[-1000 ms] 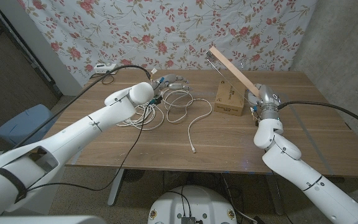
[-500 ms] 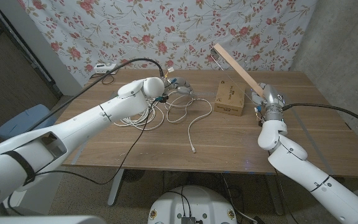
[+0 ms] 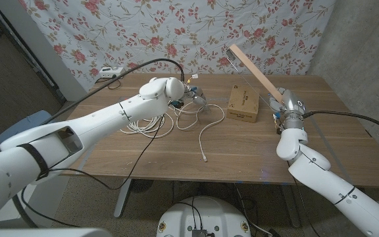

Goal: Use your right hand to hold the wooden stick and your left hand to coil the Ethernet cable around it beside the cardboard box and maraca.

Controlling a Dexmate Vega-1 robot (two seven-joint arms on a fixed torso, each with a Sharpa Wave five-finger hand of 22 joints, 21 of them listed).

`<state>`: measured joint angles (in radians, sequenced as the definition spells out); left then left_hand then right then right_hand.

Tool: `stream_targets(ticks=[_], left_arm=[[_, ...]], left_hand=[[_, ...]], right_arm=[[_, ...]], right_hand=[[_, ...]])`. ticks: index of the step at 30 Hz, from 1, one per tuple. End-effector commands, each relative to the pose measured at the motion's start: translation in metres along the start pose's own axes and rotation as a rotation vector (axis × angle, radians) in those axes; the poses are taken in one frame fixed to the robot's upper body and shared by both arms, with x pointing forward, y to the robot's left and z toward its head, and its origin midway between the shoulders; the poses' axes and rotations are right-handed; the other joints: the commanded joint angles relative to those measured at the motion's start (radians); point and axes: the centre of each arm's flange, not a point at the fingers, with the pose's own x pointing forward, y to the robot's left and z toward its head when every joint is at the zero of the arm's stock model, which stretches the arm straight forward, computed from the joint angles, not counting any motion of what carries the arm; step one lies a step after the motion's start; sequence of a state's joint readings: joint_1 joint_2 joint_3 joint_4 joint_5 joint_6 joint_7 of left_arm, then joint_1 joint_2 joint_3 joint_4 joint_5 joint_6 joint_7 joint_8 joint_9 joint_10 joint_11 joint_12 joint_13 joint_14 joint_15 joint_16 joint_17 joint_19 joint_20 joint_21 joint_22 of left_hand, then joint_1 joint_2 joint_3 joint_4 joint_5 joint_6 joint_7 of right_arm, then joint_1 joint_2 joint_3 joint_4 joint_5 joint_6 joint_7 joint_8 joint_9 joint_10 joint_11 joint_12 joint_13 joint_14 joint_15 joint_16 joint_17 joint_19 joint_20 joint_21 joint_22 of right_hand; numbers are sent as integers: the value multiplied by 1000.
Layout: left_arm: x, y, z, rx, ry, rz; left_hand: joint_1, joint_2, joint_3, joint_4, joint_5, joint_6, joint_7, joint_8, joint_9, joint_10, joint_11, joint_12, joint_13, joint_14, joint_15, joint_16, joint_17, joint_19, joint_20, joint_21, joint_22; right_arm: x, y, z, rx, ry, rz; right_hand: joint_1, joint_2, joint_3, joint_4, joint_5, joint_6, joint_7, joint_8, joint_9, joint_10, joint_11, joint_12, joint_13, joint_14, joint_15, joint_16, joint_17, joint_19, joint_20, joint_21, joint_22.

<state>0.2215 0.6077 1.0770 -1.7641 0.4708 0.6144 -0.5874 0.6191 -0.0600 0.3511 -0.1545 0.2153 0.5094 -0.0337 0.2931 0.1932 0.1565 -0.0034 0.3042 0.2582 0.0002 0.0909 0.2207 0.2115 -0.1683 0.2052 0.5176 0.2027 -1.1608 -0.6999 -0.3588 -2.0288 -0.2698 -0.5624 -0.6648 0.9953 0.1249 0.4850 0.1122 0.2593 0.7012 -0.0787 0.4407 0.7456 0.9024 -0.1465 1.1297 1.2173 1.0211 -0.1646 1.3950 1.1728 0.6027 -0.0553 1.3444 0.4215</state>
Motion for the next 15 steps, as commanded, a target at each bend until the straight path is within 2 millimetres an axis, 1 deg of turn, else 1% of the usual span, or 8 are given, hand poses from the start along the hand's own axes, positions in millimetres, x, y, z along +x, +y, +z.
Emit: stream_targets(ticks=[1, 2, 7, 10, 15], left_arm=[[11, -5, 12, 74, 25, -70], [12, -6, 14, 75, 24, -75], [16, -12, 22, 130, 45, -85], [18, -17, 27, 153, 48, -87], [22, -23, 35, 169, 32, -91]], left_hand=[[13, 4, -4, 1, 8, 2, -3, -1, 4, 1, 0, 2, 5, -7, -2, 6, 4, -56, 5, -1, 3], [14, 5, -4, 2, 8, 7, 2, 0, 5, 2, 1, 3, 5, -6, -2, 6, 4, -56, 3, -1, 3], [13, 12, -5, 7, 7, 25, 4, 4, 5, 5, 2, 5, 7, -6, -3, 8, 5, -50, 3, -1, 3], [14, 15, -6, 9, 6, 35, 1, 5, 6, 6, -2, 5, 8, -3, -7, 9, 6, -38, 0, 3, 3], [15, 21, -6, 12, 5, 32, 1, 3, 6, 8, 1, 6, 9, 0, -10, 11, 7, -35, 1, 3, 3]], right_arm=[[-1, -3, -6, 11, -9, 4], [-1, -3, -6, 11, -12, 5], [-1, -3, -7, 2, -12, 1], [-2, -3, -5, 6, -24, -2], [-1, -5, -5, 6, -41, 3]], right_hand=[[-57, 61, 36, 26, 5, 11, -1, 7, 1, -5, 1, 14, 5, -9, -46, 61, 72, -5, -88, 12, -2], [-57, 60, 37, 25, 5, 11, 0, 7, 0, -5, -1, 14, 5, -9, -46, 63, 72, -5, -88, 13, -4], [-58, 61, 39, 25, 5, 12, -1, 7, -2, -6, -2, 15, 1, -12, -45, 71, 72, -8, -88, 18, -9], [-59, 61, 41, 25, 5, 13, 0, 7, -3, -9, 0, 18, 6, -14, -45, 76, 72, -10, -87, 21, -13], [-61, 60, 43, 24, 5, 12, -2, 8, -3, -8, 1, 18, 0, -17, -45, 86, 72, -12, -87, 27, -20]])
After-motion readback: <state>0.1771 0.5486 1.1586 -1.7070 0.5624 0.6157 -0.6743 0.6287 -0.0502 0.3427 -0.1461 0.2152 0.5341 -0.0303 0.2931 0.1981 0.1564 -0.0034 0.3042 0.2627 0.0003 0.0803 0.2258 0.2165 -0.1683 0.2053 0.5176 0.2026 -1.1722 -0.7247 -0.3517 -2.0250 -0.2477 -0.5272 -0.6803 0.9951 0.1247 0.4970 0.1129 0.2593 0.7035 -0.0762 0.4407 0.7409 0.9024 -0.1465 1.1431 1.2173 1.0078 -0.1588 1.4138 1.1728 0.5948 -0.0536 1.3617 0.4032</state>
